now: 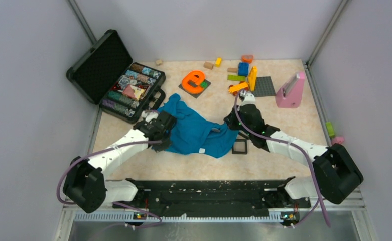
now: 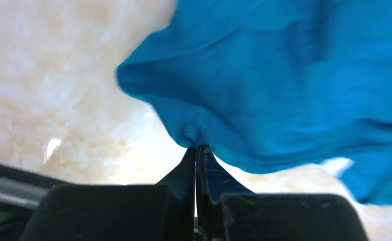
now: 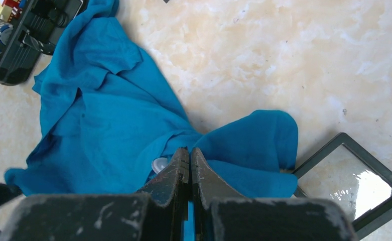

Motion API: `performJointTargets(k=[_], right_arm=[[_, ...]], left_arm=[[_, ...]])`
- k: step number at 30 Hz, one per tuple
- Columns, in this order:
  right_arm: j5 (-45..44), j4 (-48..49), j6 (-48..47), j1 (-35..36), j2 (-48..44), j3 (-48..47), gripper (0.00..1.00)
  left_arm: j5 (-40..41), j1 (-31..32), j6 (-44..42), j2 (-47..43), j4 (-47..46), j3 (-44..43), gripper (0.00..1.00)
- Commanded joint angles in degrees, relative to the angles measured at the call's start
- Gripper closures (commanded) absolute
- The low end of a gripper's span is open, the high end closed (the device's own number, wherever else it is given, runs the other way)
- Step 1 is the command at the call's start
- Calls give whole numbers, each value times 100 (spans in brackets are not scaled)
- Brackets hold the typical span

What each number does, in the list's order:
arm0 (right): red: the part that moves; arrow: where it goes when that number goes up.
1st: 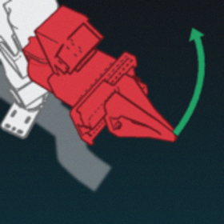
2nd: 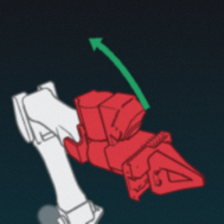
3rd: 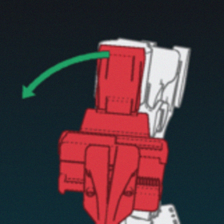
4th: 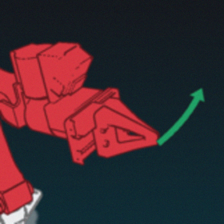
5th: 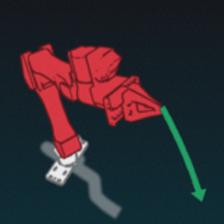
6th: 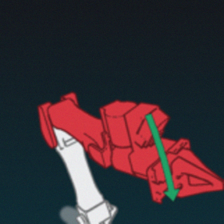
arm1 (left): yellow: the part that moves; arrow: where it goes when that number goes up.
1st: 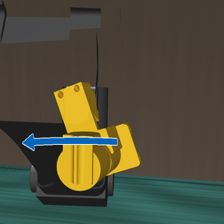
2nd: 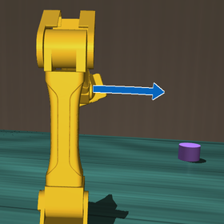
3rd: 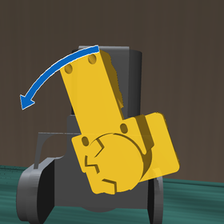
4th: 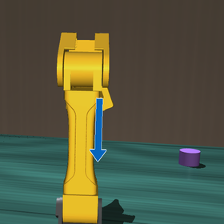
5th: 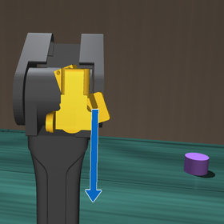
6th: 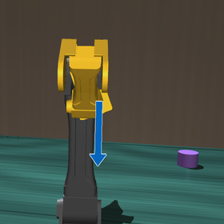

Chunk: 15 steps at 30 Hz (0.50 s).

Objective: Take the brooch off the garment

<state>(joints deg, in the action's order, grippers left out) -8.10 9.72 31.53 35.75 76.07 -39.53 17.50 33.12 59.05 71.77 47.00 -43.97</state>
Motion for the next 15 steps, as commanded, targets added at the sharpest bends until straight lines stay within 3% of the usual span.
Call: performJointTargets(k=[1, 7, 15], right_arm=[[149, 145, -33, -48, -198, 122, 100], [233, 168, 27, -50, -270, 377, 100], [316, 212, 98, -52, -389, 592, 100]], left_arm=[[107, -9, -947, -205, 6, -1181, 100], [322, -127, -1954, -202, -789, -2229, 100], [99, -439, -2965, 1677, -1640, -4756, 100]])
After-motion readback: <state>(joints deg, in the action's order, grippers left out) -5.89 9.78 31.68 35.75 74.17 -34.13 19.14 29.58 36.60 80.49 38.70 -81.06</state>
